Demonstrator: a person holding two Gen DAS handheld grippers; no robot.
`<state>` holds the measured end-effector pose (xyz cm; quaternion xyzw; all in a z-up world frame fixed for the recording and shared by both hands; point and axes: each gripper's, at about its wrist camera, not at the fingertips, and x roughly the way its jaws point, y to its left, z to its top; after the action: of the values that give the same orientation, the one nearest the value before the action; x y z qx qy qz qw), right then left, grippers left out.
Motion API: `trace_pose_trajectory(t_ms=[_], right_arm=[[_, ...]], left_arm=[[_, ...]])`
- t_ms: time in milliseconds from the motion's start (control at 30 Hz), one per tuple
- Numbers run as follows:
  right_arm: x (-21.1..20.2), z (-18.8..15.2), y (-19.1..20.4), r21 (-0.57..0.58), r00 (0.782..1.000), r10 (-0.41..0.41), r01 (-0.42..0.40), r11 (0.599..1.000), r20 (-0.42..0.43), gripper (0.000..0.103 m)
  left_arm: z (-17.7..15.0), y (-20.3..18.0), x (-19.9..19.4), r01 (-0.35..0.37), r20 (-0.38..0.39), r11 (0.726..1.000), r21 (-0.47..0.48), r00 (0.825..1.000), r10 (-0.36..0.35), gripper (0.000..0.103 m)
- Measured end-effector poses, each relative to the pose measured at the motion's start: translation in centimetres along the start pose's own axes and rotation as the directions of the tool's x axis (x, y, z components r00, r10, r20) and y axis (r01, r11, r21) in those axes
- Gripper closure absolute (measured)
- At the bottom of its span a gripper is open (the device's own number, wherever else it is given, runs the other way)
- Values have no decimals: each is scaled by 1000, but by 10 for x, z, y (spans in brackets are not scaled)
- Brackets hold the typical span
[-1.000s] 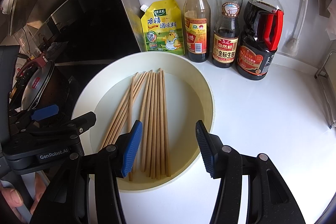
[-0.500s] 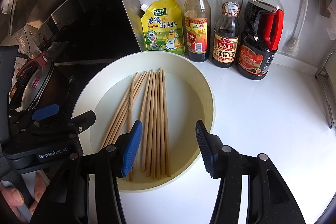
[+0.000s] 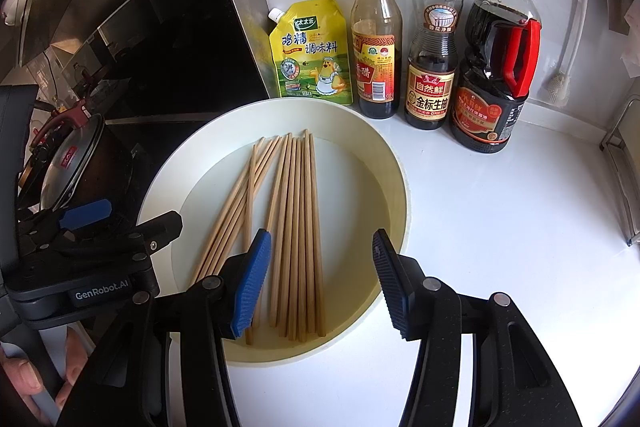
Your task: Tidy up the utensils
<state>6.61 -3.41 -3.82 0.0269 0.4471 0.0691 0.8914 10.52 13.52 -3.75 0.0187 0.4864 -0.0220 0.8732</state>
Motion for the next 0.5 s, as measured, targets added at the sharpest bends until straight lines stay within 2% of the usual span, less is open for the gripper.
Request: trace_pose_trajectory(t_ms=[500], right_arm=[[1,1,0,0,1000,1,-1,1000,-2,52]], left_arm=[[0,0,2,-3,-4,1000,2,1000,3,8]])
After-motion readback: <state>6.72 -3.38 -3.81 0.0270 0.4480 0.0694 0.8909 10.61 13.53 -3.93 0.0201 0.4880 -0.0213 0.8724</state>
